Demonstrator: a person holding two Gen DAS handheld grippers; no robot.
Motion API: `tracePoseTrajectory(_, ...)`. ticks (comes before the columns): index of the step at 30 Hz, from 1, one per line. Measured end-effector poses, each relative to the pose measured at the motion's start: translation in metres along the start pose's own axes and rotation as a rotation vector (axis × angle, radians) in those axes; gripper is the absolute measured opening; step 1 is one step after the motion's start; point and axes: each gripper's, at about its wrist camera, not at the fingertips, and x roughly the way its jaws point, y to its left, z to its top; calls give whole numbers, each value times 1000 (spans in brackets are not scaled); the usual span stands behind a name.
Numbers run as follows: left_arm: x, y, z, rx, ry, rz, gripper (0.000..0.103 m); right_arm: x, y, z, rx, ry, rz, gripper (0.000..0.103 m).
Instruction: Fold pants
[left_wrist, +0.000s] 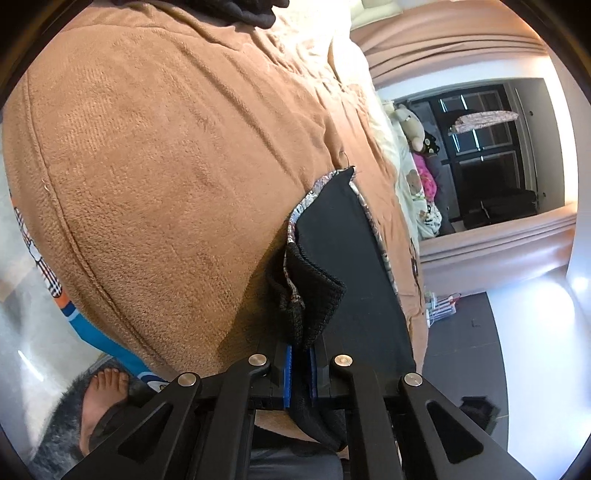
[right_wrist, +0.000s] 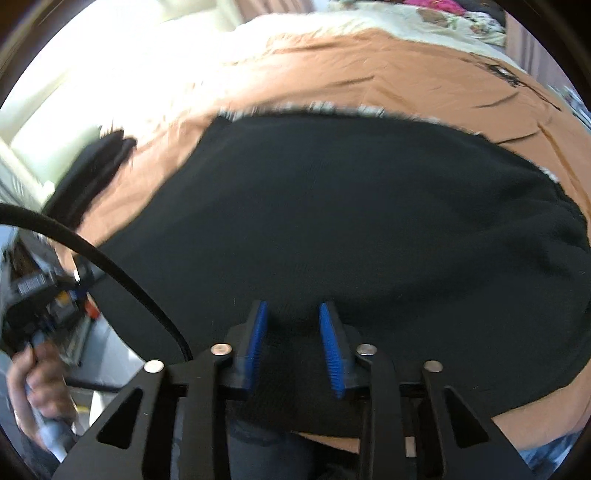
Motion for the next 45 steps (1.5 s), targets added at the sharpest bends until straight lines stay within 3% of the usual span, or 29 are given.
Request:
tracePoseTrajectory(5,5,7,0,-33,15,-4,8,6,1,-20,-22,56,34,20)
tracePoseTrajectory(11,6,11,0,-45,13,-8,9,2,-3,-16,4,101,99,16)
tracePoseTrajectory(15,7,16,0,-87,4,-29,10,-5,-10,4,26,44,106,15)
tracePoseTrajectory(21,-1,18,-5,-145,-36,-40,10,13,-25,36,70,10,42,15)
tracePoseTrajectory(31,4,14,-6,-142,-44,4,10,56,-48,84,131,23,-10,15)
tracePoseTrajectory(45,5,12,-8,-184,-76,36,10,106,-67,159,123,17,-55,15)
